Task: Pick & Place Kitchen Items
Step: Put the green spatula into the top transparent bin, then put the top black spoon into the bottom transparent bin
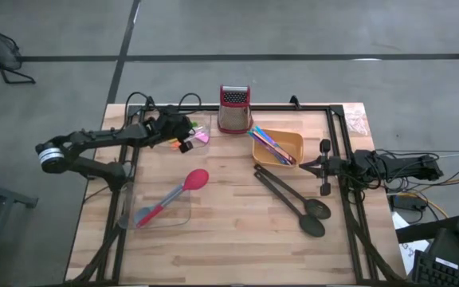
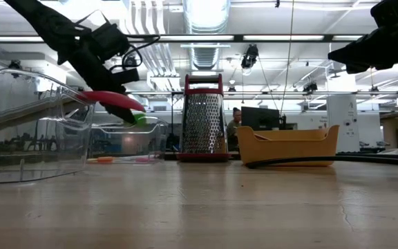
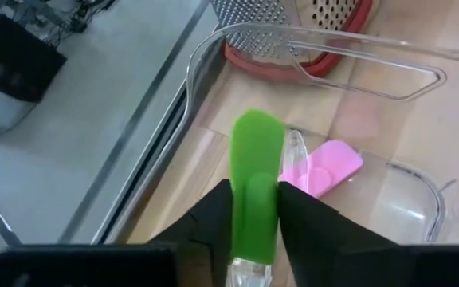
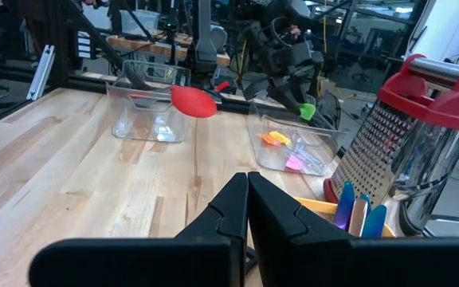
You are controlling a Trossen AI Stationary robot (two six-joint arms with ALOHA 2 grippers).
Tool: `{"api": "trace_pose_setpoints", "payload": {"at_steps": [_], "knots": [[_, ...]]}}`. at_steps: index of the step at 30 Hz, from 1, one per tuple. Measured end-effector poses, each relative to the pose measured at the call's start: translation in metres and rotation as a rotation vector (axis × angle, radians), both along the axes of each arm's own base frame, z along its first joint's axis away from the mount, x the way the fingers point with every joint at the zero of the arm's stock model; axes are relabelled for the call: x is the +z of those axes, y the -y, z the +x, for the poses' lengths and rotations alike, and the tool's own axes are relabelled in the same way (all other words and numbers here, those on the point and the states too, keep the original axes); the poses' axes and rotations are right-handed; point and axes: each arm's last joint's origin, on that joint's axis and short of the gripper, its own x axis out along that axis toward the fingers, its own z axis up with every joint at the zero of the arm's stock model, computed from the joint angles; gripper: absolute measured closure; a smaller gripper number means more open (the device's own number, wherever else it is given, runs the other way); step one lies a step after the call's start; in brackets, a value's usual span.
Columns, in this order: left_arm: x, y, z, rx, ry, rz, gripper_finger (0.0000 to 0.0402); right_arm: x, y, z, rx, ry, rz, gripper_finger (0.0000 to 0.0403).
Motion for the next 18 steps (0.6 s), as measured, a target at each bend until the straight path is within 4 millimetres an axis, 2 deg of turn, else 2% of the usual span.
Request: {"api": "trace_pose_setpoints", "payload": {"at_steps": [5,10,13,18], "knots": [[0.001,0.0,0.0,0.034,0.035,-0.028,0.0257,0.0,0.0,0.0,0.0,0.0,0.0,0.0394],[0.013,-0.001,0.002,0.066,0.105,-0.04,0.0231,0.0,0.0,0.0,0.0,0.0,0.0,0.0394],[0.023,0.001,0.005,0.035,0.175,-0.091,0.0227,0.0,0.0,0.0,0.0,-0.001,0.0,0.0394],[0.047,0.013,0.012,-0.127,0.356,-0.203,0.0242,0.0,0.0,0.0,0.0,0.0,0.0,0.0394]]}}
